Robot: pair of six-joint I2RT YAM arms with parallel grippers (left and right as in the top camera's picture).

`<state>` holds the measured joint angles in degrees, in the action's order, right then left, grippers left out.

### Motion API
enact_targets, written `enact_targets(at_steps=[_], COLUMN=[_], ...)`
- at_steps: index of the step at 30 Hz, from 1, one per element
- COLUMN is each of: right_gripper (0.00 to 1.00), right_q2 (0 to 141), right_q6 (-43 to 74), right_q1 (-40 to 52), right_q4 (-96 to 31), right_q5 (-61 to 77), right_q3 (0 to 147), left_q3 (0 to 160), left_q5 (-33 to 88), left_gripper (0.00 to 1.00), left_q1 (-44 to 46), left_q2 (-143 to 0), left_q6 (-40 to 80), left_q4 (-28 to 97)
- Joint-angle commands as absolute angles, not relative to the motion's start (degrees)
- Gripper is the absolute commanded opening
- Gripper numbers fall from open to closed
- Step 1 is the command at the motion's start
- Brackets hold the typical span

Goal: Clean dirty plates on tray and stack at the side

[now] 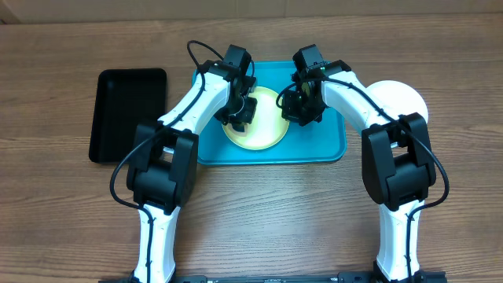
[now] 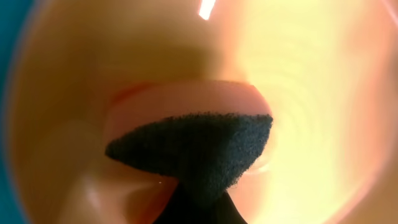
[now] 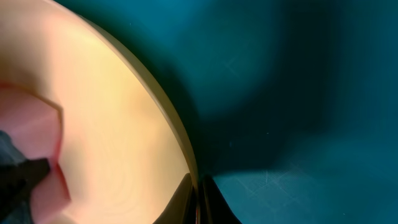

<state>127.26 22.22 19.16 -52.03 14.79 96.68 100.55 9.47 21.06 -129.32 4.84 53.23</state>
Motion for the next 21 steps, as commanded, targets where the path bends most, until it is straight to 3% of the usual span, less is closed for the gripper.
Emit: enact_targets(at_steps=[1, 8, 17, 21], right_gripper=[0.04, 0.04, 0.04, 0.04], right_q2=[128.07, 128.07, 128.07, 128.07], right_q6=[22.55, 22.55, 22.55, 22.55], right_q1=[19.44, 19.44, 19.44, 19.44], right_q4=[-51.44, -51.94, -52.73, -52.75], right_q5=[15.55, 15.57, 15.59, 15.59], right_q3=[97.56, 97.56, 97.56, 97.56], left_q3=[100.75, 101.43, 101.41, 101.41], left_q5=[18.06, 16.58, -11.05, -13.67], left_gripper=[0.04, 0.04, 0.04, 0.04], left_q1=[22.52, 22.52, 22.48, 22.44], left_q2=[-132.46, -132.46, -133.08, -133.08], left_q6=[2.13, 2.83, 9.5, 9.3], left_q4=[53.67, 46.35, 42.37, 47.03])
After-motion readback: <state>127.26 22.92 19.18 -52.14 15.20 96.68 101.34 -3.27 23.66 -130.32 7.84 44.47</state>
